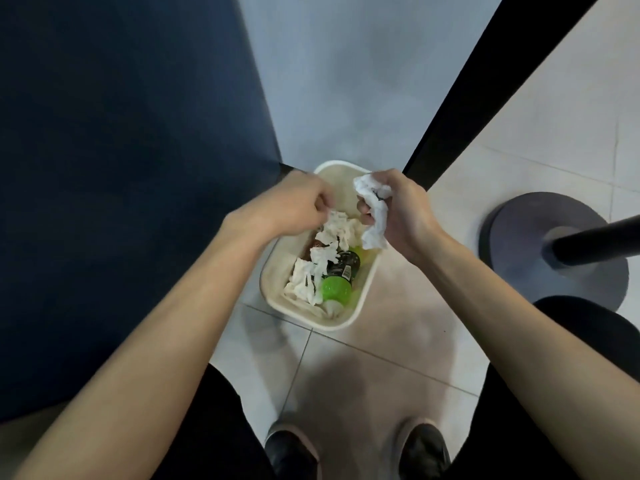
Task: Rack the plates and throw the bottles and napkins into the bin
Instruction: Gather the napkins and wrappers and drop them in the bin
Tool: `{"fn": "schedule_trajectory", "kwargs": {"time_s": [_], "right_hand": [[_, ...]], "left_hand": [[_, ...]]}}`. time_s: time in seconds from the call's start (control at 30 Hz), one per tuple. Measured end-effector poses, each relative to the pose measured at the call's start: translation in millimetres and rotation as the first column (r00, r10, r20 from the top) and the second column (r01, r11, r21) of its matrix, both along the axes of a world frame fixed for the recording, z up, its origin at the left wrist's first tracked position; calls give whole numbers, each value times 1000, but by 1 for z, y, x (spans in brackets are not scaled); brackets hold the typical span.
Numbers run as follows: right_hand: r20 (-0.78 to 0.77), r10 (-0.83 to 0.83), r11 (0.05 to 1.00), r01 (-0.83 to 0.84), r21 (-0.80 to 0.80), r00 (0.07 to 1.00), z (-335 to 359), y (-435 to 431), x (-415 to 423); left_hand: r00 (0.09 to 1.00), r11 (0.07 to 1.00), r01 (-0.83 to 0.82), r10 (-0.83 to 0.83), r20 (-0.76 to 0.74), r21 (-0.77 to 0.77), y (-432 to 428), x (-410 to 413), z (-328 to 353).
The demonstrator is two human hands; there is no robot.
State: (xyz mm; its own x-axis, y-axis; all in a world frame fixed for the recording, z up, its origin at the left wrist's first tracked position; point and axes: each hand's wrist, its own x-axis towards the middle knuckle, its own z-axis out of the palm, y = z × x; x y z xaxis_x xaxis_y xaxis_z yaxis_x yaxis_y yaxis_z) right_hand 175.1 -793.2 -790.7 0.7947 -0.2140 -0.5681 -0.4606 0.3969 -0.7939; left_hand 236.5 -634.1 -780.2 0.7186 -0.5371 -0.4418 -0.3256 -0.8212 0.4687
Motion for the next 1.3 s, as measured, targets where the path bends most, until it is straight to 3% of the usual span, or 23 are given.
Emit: {"fn": "schedule_trajectory", "kwargs": {"time_s": [0.07,0.13,0.23,0.33,0.53,0.77,0.97,1.07,1.2,1.3], "right_hand": [[-25,20,999,-21,-42,999,-3,8,-3],[-55,20,998,-23,-62,998,-9,19,-1],[-135,-125,989,134,61,983,-19,37,11],[-214,-240,958,267,105,947,-33,54,17],[-369,-248,926,331,183,896,-50,75,15],[-356,-76,965,158,209,931,-52,60,0],[-377,1,960,105,260,926,-61,60,-16],[-308,23,963,62,262,951,-56,58,-17],[-195,214,977,-215,17,957,-23,48,-27],[-152,339,903,-367,-223,928,24,42,-42]], "left_hand": [[987,986,-128,137,82,-106,12,6,11],[974,975,-196,206,93,-106,27,12,9],[980,980,-197,198,-11,34,44,20,-3],[966,980,-189,197,-165,64,45,20,-16],[964,986,-158,165,-208,50,42,22,-29],[971,991,-126,134,-200,50,36,24,-32],[938,977,-215,206,-279,0,41,20,-31],[924,967,-255,245,-294,7,48,17,-27],[888,878,-453,426,-174,-158,57,-11,-15],[867,832,-490,497,-42,-261,63,-51,15]]}}
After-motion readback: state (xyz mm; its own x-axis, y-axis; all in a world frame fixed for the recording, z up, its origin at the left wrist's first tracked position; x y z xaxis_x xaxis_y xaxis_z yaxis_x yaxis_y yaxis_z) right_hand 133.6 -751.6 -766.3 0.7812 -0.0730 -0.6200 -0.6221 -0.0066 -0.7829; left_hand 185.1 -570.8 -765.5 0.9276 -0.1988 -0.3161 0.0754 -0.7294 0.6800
